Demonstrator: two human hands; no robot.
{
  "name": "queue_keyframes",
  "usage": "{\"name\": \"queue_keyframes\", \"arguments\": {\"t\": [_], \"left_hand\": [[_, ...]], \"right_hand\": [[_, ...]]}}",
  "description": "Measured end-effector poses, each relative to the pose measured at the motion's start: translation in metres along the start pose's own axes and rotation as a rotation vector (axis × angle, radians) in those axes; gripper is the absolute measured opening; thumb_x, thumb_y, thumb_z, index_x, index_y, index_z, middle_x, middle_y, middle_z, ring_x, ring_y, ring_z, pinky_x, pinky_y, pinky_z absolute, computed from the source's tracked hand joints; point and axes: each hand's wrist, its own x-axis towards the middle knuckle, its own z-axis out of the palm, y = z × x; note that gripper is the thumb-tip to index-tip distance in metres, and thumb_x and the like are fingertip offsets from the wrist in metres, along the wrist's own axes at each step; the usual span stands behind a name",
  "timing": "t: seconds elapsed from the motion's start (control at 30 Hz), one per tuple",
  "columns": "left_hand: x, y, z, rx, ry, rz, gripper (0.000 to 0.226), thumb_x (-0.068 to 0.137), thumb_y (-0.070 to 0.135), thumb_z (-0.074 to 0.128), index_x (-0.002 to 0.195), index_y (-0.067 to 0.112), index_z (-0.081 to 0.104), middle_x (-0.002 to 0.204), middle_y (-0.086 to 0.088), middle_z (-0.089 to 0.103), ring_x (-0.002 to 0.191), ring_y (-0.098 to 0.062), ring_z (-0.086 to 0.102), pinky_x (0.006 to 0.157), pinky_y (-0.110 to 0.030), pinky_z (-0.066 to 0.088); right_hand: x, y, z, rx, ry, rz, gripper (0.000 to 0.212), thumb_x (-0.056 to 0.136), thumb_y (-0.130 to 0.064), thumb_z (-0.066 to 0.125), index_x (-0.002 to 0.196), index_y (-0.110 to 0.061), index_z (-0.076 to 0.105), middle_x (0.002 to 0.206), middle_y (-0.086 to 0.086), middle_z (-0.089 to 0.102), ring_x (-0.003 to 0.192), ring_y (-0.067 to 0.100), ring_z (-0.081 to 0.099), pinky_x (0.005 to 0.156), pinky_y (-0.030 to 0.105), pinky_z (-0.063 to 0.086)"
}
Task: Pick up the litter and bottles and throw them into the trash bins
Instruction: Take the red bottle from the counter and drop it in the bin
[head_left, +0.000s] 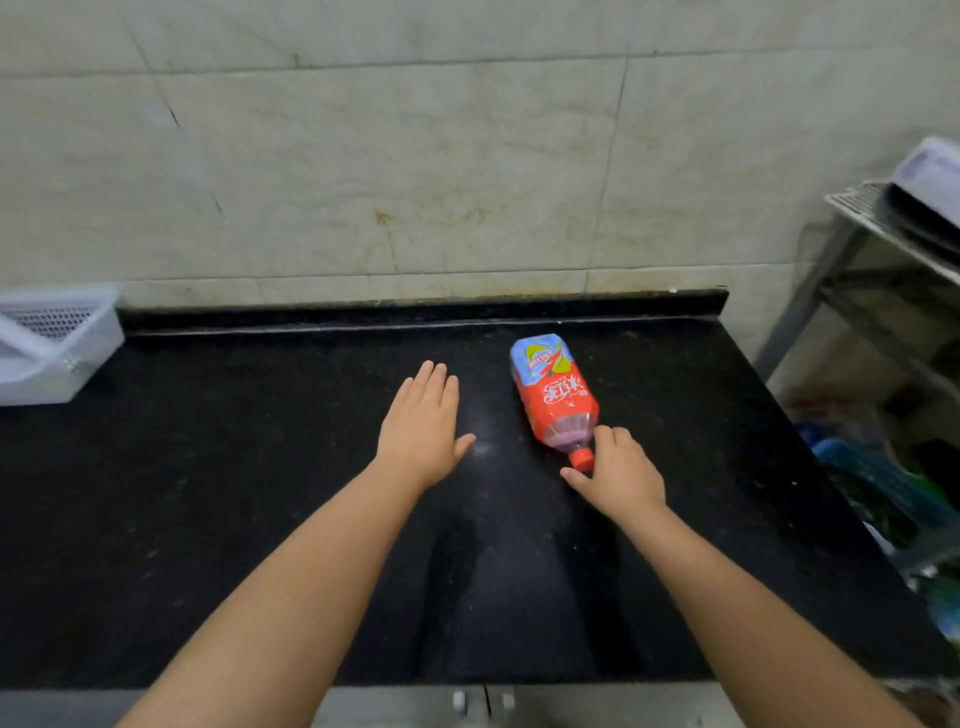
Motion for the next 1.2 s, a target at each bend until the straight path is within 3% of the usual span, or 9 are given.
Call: {"name": "queue_keyframes", "arguments": {"t": [0.2,0.4,0.5,0.63,0.87,0.93,1.07,1.2], "left_hand": [[0.063,-0.005,0.003,-0.011,-0.058,-0.017,0.073,0.099,0.043,0.041,0.151,0.004,0.007,0.161,-0.012,0.002,0.149,-0.025,-0.004,0.123,-0.036,0.005],[0.115,-0.009,-0.01,-0.01,-0.011,0.08,0.071,0.099,0.042,0.041,0.15,0.004,0.01,0.161,-0.012,0.004,0.15,-0.024,-0.002,0.123,-0.035,0.005],[0.133,0.008,-0.022,0.007,-0.003,0.209,0.07,0.099,0.042,0.039,0.15,0.004,0.01,0.161,-0.012,0.004,0.15,-0.025,-0.003,0.123,-0.036,0.004],[0.14,0.073,-0.049,0.081,0.053,0.515,0.068,0.101,0.041,0.036,0.15,0.004,0.009,0.161,-0.013,0.003,0.149,-0.026,-0.003,0.123,-0.037,0.004],[0.04,0.276,-0.095,0.116,0.239,1.06,0.065,0.099,0.04,0.039,0.148,0.003,0.017,0.16,-0.014,0.012,0.149,-0.027,0.005,0.122,-0.037,0.01],[-0.027,0.342,-0.093,0.11,0.238,1.211,0.065,0.099,0.039,0.041,0.148,0.003,0.018,0.16,-0.014,0.012,0.149,-0.027,0.005,0.121,-0.038,0.011],[-0.193,0.464,-0.072,0.116,0.251,1.532,0.064,0.099,0.037,0.041,0.149,0.004,0.016,0.16,-0.013,0.01,0.149,-0.027,0.004,0.122,-0.039,0.009],[-0.358,0.554,-0.042,0.06,0.208,1.734,0.063,0.099,0.034,0.043,0.148,0.003,0.017,0.16,-0.013,0.011,0.149,-0.026,0.003,0.122,-0.038,0.008]], "right_hand": [[0.063,-0.004,0.019,0.202,-0.057,0.119,0.05,0.081,-0.017,0.066,0.117,0.0,0.035,0.129,0.021,0.041,0.113,0.038,0.053,0.091,0.044,0.046],[0.115,-0.008,-0.03,0.286,0.141,0.051,0.024,0.076,-0.004,0.058,0.097,0.004,0.048,0.113,0.027,0.05,0.099,0.042,0.054,0.079,0.041,0.044],[0.103,-0.001,-0.064,0.275,0.245,0.054,0.023,0.075,-0.005,0.061,0.094,0.0,0.047,0.109,0.025,0.051,0.099,0.039,0.052,0.078,0.037,0.04],[0.05,0.036,-0.101,0.218,0.413,0.199,0.031,0.074,-0.009,0.061,0.1,0.0,0.047,0.108,0.023,0.05,0.101,0.038,0.052,0.082,0.039,0.042],[-0.149,0.161,-0.137,0.257,0.761,0.599,0.033,0.073,-0.013,0.061,0.096,0.006,0.048,0.104,0.03,0.051,0.099,0.04,0.051,0.079,0.041,0.036],[-0.232,0.2,-0.139,0.258,0.861,0.735,0.031,0.075,-0.012,0.06,0.096,0.006,0.049,0.106,0.03,0.051,0.101,0.039,0.05,0.077,0.037,0.031],[-0.419,0.267,-0.122,0.243,0.998,1.043,0.029,0.075,-0.009,0.063,0.098,0.002,0.048,0.109,0.025,0.05,0.099,0.037,0.051,0.079,0.038,0.04],[-0.596,0.314,-0.089,0.234,1.098,1.295,0.032,0.074,-0.009,0.066,0.097,0.005,0.049,0.107,0.028,0.051,0.099,0.038,0.051,0.078,0.038,0.035]]}}
